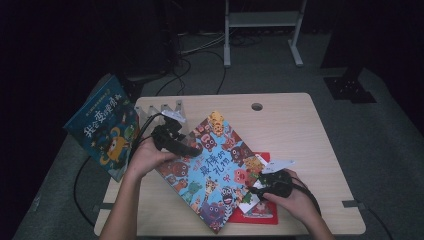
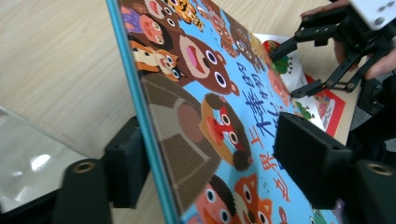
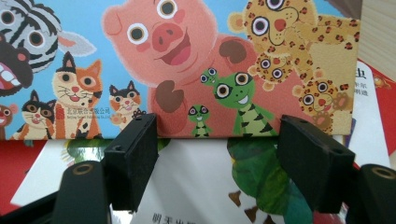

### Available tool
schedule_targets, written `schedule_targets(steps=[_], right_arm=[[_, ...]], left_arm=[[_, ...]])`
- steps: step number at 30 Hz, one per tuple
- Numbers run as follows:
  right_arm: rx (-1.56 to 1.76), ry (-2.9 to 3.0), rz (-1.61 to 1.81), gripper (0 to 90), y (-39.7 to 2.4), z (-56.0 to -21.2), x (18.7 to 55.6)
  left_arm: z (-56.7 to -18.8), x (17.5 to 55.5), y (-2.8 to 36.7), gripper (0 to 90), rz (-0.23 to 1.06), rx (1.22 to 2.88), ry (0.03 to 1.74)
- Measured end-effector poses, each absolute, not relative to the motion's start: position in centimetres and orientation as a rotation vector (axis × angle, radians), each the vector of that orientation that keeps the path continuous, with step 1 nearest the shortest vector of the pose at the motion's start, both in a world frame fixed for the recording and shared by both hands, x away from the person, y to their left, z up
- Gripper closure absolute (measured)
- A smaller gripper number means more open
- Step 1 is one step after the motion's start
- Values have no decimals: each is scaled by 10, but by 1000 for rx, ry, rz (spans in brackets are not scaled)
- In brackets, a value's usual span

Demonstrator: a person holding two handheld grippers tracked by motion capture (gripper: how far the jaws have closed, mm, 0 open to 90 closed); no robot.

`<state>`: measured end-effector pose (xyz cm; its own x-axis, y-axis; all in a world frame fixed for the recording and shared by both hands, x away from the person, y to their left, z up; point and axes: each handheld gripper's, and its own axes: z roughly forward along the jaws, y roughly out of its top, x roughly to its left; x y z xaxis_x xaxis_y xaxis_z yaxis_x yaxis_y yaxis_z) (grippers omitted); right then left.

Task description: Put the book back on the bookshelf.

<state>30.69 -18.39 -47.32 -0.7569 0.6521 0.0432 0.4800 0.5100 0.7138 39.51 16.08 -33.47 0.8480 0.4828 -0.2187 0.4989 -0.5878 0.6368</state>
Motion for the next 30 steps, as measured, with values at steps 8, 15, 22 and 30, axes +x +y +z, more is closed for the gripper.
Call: schedule_targets(steps=[8, 15, 22, 30], right_arm=[[961, 2479, 1102, 318, -169, -475, 309], [975, 2480, 1130, 317, -162, -476, 308], [959, 2502, 1117, 320, -163, -474, 309], [986, 2468, 1169, 340, -179, -470, 315]], left_arm=[[-317, 400, 144, 487, -34, 2373, 632], [-305, 406, 135, 553, -86, 2405, 665], [-299, 409, 133, 616, -168, 2394, 693], [-281, 408, 127, 682, -179, 2432, 660]])
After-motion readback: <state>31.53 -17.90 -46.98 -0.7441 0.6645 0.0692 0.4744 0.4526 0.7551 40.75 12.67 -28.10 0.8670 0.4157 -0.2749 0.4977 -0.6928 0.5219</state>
